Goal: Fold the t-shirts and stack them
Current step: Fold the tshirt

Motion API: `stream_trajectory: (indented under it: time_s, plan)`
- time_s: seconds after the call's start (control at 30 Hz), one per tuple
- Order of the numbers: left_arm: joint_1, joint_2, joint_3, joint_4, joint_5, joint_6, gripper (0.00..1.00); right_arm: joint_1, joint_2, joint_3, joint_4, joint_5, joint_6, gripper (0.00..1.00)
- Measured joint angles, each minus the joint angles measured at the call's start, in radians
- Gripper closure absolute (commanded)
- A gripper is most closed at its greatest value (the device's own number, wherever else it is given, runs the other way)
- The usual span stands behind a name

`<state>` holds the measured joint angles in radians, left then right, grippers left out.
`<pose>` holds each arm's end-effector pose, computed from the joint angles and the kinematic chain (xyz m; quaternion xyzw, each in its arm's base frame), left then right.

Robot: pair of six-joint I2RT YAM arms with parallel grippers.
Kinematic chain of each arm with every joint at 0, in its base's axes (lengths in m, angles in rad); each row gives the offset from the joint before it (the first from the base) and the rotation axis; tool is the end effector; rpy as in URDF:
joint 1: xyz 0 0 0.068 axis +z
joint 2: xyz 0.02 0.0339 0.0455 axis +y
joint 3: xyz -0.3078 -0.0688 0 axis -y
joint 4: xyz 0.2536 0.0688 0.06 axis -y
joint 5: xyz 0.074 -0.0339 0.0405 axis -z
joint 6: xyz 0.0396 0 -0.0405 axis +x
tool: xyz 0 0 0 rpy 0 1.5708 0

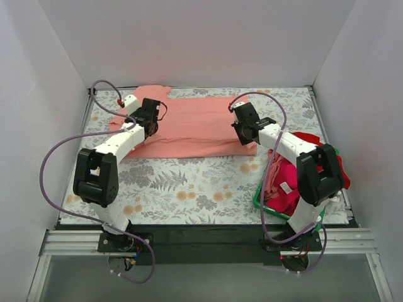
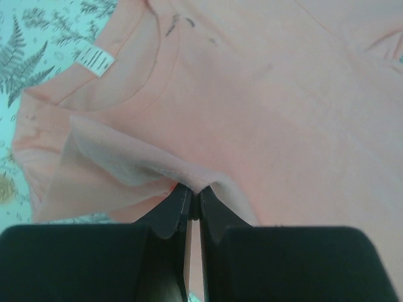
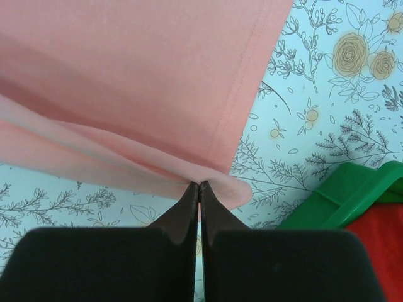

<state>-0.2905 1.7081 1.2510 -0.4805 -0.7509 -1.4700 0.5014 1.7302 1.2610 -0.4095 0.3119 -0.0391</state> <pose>0.3690 -0.0821 0.2773 -0.5866 0.6713 -0.0013 0.4531 0.3509 0.1785 0.2703 -0.1973 0.9096 -0.0655 0.3596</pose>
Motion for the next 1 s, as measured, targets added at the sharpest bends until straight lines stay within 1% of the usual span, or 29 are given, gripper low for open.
stream_trajectory:
  time_s: [0.13, 0.33, 0.47, 0.73, 0.8, 0.83, 0.87, 0.9, 0.93, 0.97, 1.0]
  plan:
    - [0.001, 0.062, 0.028, 0.105, 0.028, 0.144, 0.99, -0.009, 0.032, 0.03, -0.003, 0.0, -0.011, 0.99]
    - [0.012, 0.132, 0.048, 0.207, 0.079, 0.296, 0.97, -0.019, 0.067, 0.055, -0.008, 0.0, -0.021, 0.99]
    - [0.016, 0.164, 0.056, 0.269, 0.098, 0.375, 0.96, -0.031, 0.087, 0.073, -0.01, -0.001, -0.023, 0.99]
    - [0.027, 0.225, 0.062, 0.372, 0.142, 0.484, 0.95, -0.049, 0.122, 0.104, -0.011, -0.002, -0.026, 0.99]
    - [0.03, 0.248, 0.067, 0.404, 0.156, 0.512, 0.9, -0.052, 0.129, 0.11, -0.011, -0.004, -0.026, 0.99]
    - [0.032, 0.258, 0.067, 0.418, 0.164, 0.525, 0.82, -0.053, 0.132, 0.113, -0.011, -0.004, -0.026, 0.99]
    - [0.034, 0.266, 0.067, 0.431, 0.172, 0.535, 0.82, -0.054, 0.133, 0.114, -0.011, -0.005, -0.026, 0.99]
    - [0.037, 0.275, 0.068, 0.442, 0.182, 0.547, 0.71, -0.056, 0.136, 0.117, -0.011, -0.005, -0.026, 0.99]
    - [0.04, 0.283, 0.073, 0.448, 0.191, 0.562, 0.64, -0.057, 0.14, 0.12, -0.011, -0.005, -0.026, 0.98]
    - [0.043, 0.292, 0.081, 0.456, 0.198, 0.573, 0.57, -0.059, 0.144, 0.124, -0.013, -0.005, -0.026, 0.91]
    - [0.047, 0.3, 0.092, 0.459, 0.202, 0.582, 0.44, -0.061, 0.149, 0.129, -0.012, -0.005, -0.025, 0.66]
